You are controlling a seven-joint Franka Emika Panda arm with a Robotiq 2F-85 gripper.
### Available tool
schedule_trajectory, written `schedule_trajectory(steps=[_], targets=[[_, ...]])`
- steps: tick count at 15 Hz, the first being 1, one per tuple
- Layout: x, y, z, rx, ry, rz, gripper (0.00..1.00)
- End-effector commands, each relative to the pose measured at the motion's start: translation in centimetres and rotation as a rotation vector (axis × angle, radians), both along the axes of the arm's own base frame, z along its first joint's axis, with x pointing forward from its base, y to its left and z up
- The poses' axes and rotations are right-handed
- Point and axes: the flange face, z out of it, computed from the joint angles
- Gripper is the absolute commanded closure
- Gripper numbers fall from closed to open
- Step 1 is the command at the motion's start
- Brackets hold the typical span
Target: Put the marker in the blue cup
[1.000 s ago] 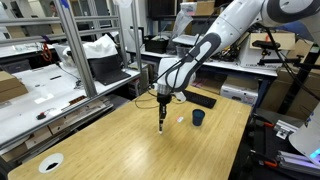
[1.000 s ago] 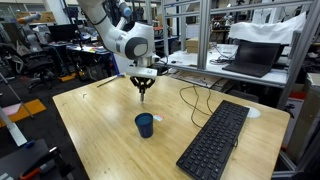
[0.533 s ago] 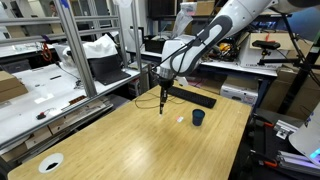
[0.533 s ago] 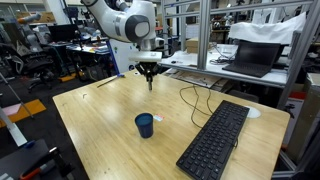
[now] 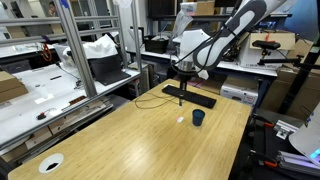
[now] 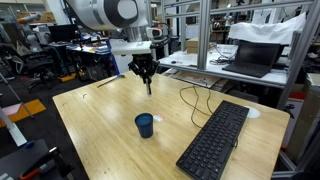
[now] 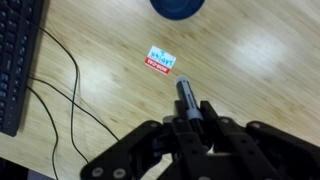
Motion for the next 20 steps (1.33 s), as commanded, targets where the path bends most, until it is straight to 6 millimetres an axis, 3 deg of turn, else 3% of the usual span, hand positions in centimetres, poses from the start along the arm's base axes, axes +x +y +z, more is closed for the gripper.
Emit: schedule_trajectory(steps=[1,5,9,20], targets=[[-4.1,-1.8,1.4,-0.023,0.005,-0.084,0.95],[-7.6,-3.7,0.6,-0.021,0.033,-0.156,0.95],[-9.5,-5.0,-1.5,-0.024,0.065,-0.177,0.95],[-8.3,-5.4,-4.5,0.008,0.017,-0.168,0.95]])
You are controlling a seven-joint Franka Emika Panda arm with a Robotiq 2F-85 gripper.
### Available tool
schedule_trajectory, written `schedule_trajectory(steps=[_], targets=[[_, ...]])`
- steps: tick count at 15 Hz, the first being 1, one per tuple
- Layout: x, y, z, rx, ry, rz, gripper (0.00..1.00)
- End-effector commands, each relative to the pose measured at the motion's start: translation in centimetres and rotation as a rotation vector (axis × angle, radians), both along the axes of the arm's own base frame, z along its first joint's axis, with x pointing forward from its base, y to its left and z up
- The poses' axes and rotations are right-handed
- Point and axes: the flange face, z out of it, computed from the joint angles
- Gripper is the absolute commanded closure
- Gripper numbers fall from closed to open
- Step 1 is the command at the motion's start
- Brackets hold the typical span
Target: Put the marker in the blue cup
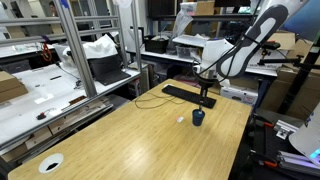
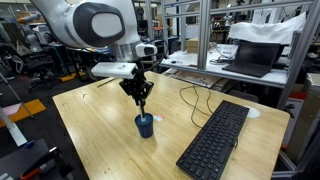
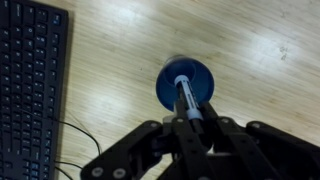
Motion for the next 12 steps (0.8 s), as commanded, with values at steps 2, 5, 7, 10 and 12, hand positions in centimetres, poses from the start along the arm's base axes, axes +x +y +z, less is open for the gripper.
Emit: schedule_trajectory(steps=[2,5,7,10,12], targets=[[0.9,-0.1,-0.9,0.031,-0.011,0.001,0.54],[1.1,0.0,-1.5,0.055,-0.003,-0.009,0.34],[1.2,0.0,-1.7,0.064,-0.002,-0.013,0.19],[1.4,0.0,-1.6,0.064,-0.004,-0.013,0.02],[1.5,0.0,-1.3,0.061,-0.008,-0.011,0.00]])
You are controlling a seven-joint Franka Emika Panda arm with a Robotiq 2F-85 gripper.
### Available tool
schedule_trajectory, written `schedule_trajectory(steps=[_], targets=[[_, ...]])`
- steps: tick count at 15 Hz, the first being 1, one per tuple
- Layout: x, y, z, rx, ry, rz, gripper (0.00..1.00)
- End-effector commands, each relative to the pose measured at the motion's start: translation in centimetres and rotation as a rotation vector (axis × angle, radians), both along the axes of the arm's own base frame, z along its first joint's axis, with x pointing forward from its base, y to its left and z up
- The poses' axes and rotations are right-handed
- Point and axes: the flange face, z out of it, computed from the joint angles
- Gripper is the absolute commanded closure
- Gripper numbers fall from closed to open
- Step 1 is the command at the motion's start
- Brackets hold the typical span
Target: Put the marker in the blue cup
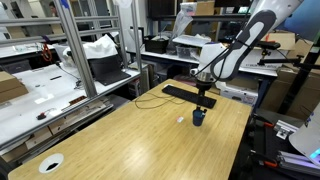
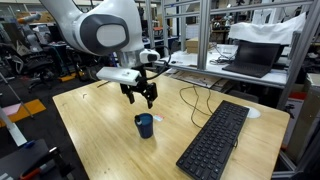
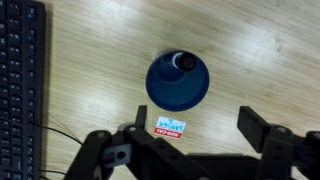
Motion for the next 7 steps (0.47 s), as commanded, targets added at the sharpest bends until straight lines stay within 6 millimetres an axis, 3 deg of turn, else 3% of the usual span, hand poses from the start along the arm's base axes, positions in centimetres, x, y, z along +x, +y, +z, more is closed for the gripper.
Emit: schedule_trajectory(steps=[1,7], targets=[[0.6,-0.1,0.8,0.006,-0.019,0.010,0.00],[1.7,0.2,3.5,0.004,-0.049,0.014,0.00]])
